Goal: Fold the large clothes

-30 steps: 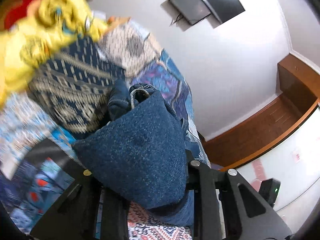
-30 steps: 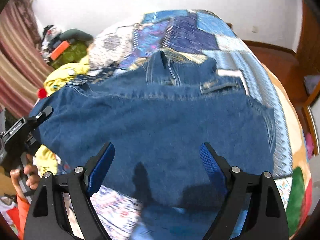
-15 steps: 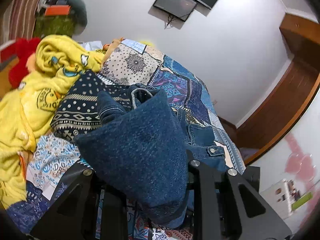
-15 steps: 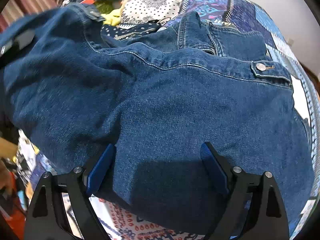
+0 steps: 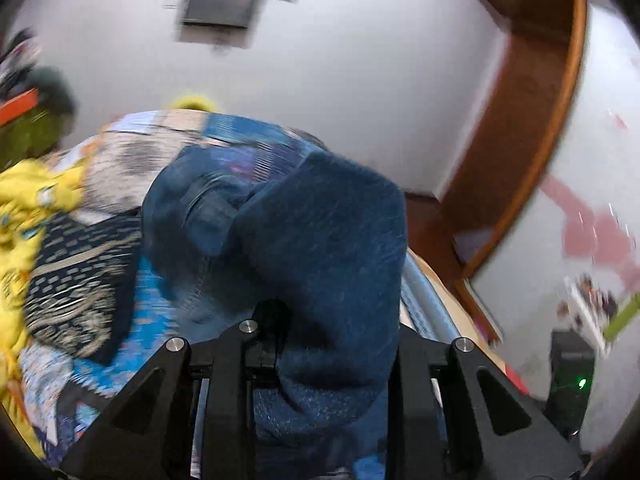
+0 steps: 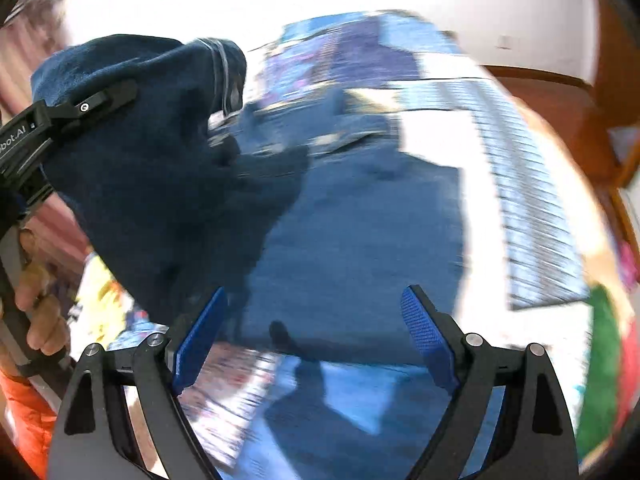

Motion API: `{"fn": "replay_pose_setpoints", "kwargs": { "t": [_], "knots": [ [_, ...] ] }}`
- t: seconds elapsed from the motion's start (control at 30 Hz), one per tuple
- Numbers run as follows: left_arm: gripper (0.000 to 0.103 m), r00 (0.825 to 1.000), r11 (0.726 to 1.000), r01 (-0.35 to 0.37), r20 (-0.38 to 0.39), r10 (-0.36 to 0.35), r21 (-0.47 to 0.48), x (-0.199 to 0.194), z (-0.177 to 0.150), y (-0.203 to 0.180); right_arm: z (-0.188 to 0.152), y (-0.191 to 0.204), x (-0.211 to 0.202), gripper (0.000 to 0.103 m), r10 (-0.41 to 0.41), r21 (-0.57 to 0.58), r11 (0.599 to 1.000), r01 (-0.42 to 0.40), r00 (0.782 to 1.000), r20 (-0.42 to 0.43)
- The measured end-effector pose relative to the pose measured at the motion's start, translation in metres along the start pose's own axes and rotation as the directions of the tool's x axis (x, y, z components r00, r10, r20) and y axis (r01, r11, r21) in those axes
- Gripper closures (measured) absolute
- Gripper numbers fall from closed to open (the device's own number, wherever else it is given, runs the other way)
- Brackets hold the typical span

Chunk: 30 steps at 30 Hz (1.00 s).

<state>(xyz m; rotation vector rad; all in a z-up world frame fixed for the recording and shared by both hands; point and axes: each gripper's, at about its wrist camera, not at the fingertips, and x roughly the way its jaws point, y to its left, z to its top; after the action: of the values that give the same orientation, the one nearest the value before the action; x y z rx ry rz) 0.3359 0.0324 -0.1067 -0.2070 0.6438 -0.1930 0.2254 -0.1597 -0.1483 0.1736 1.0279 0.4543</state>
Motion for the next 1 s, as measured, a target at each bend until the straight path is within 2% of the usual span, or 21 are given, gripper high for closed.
{"fn": "replay_pose_setpoints", "kwargs": {
  "t": [0.07,0.17,0.23,0.3,0.4,0.43,0.47,0.5,0.57,0.6,0.63,0.7,0.83,1.0],
  "knots": [
    [0.079,0.999,0.998,0.021,-0.048,-0.018,0.06,0.02,-0.008,-0.029,-0.007,-0.025,-0.01,0.016,-0.057,0.048,0.997,0.056,0.998,0.025],
    [0.079,0.99,0.984,0.07,-0.135,-0.048,0.163,0.045,-0.03,-0.068,-0.017,-0.064,-0.012,0.016,-0.102,0.121,0.987,0.103,0.995,-0.013],
    [0.078,0.98,0.967,0.075,-0.197,-0.026,0.245,0.061,-0.052,-0.09,-0.027,-0.077,-0.015,0.016,-0.126,0.141,0.982,0.129,0.992,-0.027],
    [0.077,0.97,0.946,0.086,-0.244,-0.007,0.313,0.072,-0.074,-0.101,-0.036,-0.087,-0.018,0.016,-0.153,0.146,0.977,0.157,0.988,-0.039],
    [0.075,0.946,0.932,0.127,-0.324,-0.011,0.339,0.083,-0.098,-0.104,-0.045,-0.096,-0.023,0.016,-0.171,0.157,0.972,0.176,0.984,-0.045],
    [0.073,0.943,0.928,0.13,-0.333,-0.007,0.348,0.082,-0.102,-0.104,-0.047,-0.098,-0.025,0.016,-0.173,0.162,0.971,0.178,0.984,-0.046],
    [0.072,0.944,0.927,0.124,-0.329,-0.001,0.355,0.08,-0.103,-0.106,-0.049,-0.103,-0.028,0.016,-0.176,0.17,0.969,0.182,0.983,-0.045],
    [0.065,0.945,0.925,0.119,-0.327,0.007,0.362,0.076,-0.103,-0.106,-0.05,-0.105,-0.03,0.016,-0.178,0.176,0.967,0.183,0.983,-0.043],
    [0.047,0.937,0.926,0.13,-0.35,0.002,0.355,0.069,-0.1,-0.107,-0.05,-0.107,-0.034,0.016,-0.175,0.188,0.966,0.18,0.984,-0.04],
    [0.033,0.933,0.93,0.13,-0.36,0.003,0.343,0.064,-0.098,-0.105,-0.05,-0.107,-0.036,0.016,-0.171,0.192,0.966,0.175,0.985,-0.035],
    [0.024,0.934,0.933,0.128,-0.357,0.0,0.336,0.062,-0.095,-0.103,-0.05,-0.107,-0.037,0.016,-0.17,0.192,0.966,0.173,0.985,-0.033],
    [0.018,0.942,0.939,0.114,-0.337,0.002,0.325,0.049,-0.091,-0.098,-0.049,-0.102,-0.044,0.016,-0.172,0.179,0.969,0.173,0.985,-0.018],
    [0.017,0.951,0.95,0.099,-0.308,-0.002,0.298,0.019,-0.079,-0.082,-0.041,-0.085,-0.056,0.016,-0.148,0.152,0.978,0.14,0.988,0.039],
    [0.004,0.979,0.962,-0.014,-0.193,0.069,0.273,-0.015,-0.056,-0.05,-0.023,-0.055,-0.065,0.016,-0.103,0.091,0.992,0.093,0.989,0.111]
  ]
}}
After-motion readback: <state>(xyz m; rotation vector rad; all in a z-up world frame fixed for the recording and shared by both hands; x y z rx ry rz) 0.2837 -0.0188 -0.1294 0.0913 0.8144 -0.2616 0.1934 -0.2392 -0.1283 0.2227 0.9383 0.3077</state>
